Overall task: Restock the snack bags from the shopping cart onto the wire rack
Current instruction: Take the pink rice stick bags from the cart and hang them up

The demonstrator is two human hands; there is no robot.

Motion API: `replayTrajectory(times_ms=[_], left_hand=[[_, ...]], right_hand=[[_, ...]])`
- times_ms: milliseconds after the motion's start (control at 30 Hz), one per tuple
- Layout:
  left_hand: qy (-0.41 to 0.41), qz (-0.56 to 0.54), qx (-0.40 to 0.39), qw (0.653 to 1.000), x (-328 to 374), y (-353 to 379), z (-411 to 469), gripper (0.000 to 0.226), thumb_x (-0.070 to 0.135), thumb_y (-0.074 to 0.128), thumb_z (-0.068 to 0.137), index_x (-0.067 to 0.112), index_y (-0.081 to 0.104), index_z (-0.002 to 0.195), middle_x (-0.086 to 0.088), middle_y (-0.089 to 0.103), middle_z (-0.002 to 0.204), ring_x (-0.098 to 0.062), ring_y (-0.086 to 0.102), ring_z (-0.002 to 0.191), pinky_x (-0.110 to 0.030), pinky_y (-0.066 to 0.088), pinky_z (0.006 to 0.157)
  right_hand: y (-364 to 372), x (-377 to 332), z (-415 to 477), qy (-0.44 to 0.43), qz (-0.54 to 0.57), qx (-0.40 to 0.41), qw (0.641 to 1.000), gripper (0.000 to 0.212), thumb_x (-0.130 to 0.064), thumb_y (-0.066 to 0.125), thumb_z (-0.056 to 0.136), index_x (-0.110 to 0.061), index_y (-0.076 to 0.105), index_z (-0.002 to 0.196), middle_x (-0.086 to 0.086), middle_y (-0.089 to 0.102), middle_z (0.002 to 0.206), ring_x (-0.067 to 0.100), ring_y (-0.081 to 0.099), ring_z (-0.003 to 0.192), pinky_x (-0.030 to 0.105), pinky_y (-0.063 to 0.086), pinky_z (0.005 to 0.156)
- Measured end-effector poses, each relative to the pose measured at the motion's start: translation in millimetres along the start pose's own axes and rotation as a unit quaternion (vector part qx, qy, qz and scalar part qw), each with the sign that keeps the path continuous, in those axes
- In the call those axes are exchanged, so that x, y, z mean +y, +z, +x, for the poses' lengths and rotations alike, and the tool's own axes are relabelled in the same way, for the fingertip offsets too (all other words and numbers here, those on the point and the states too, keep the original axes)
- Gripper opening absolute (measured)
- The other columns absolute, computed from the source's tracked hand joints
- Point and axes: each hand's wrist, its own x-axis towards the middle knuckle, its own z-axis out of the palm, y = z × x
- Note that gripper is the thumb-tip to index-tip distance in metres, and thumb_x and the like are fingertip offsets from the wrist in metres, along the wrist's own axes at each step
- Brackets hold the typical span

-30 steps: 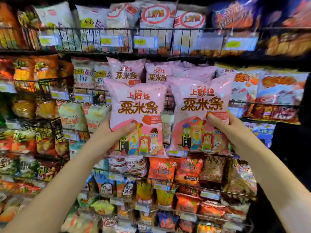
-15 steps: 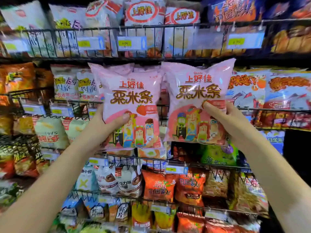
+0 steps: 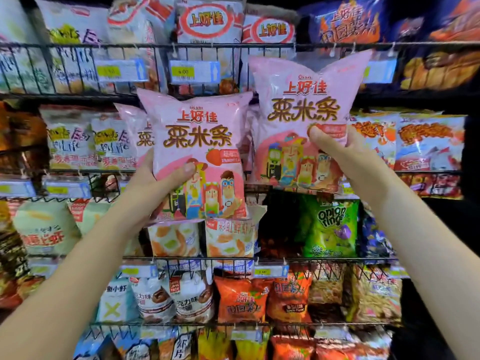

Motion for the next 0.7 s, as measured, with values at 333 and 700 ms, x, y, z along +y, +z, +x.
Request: replayTrajectory(times_ms=[333,700], left_hand=[[0.019,-0.029,-0.017,0.999,-4,0,16,0.082,0.064,0.088,0.065,0.041,0.051,0.134,0.022,0.073,0.114,-0.001,0.071,0.104,-0.024,0.051,0.087],[0.024,-0.018,-0.037,0.999,-18,3,28,0.087,0.079,0.085,0.054,0.053,0.053,0.131,0.021,0.071,0.124,-0.011,0.068,0.119,-0.050,0.048,0.108]], right_hand=[[-4,20,43,-0.020,-0.029,0.098,0.995,0.073,-0.061,0.087,0.067,-0.024,0.058,0.124,-0.009,0.075,0.111,0.010,0.073,0.092,0.036,0.061,0.080],[-21,48,66,-0.045,-0.120,0.064,0.990,0.064,-0.032,0.082,0.087,-0.020,0.048,0.140,-0.010,0.070,0.119,-0.001,0.070,0.091,0.019,0.056,0.073]])
